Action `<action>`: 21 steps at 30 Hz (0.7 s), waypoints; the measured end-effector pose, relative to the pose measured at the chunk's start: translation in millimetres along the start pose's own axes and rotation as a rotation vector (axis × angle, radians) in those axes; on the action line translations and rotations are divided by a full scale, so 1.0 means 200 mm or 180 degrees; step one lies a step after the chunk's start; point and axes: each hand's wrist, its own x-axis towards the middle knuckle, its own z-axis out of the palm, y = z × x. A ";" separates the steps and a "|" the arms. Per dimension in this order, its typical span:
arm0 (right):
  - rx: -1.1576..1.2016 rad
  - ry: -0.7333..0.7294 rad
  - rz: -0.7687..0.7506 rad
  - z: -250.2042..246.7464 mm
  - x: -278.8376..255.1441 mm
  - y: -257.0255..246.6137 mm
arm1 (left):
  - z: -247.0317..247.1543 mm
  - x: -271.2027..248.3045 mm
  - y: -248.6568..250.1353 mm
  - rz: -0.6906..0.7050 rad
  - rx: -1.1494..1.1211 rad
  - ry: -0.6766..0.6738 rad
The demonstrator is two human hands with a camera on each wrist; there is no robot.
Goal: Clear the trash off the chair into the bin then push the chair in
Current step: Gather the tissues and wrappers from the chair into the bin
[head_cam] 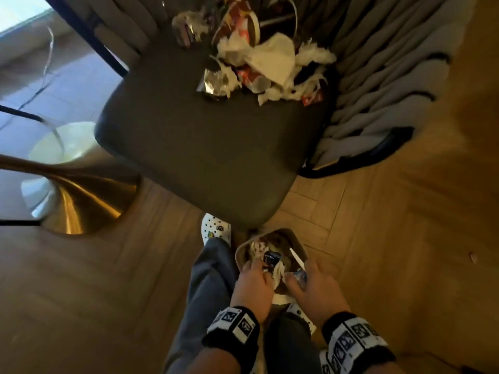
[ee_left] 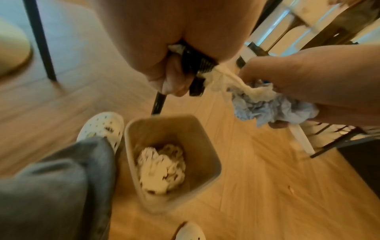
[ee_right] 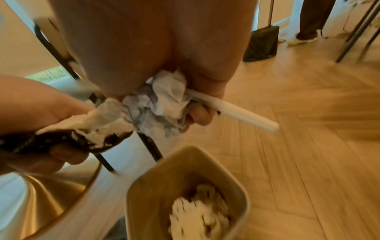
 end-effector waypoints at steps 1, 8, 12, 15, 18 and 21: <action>-0.0038 -0.0065 0.0087 0.08 0.07 0.06 | 0.09 0.04 -0.05 -0.0154 0.0028 -0.0027; 0.0326 -0.0376 0.0685 0.46 0.58 0.23 | 0.38 0.47 -0.29 -0.0968 -0.0327 -0.0181; 0.0602 -0.0153 0.0605 0.46 0.58 0.25 | 0.33 0.50 -0.32 -0.0857 -0.0442 -0.0194; 0.0781 0.0146 0.0329 0.35 0.45 0.19 | 0.23 0.41 -0.27 -0.0642 -0.0290 -0.0163; 0.1104 0.0280 -0.0007 0.15 0.28 0.05 | 0.09 0.31 -0.21 -0.0249 0.0088 -0.0024; 0.1330 0.0655 -0.0291 -0.18 0.16 -0.25 | -0.17 0.19 -0.02 0.0017 -0.0007 0.0040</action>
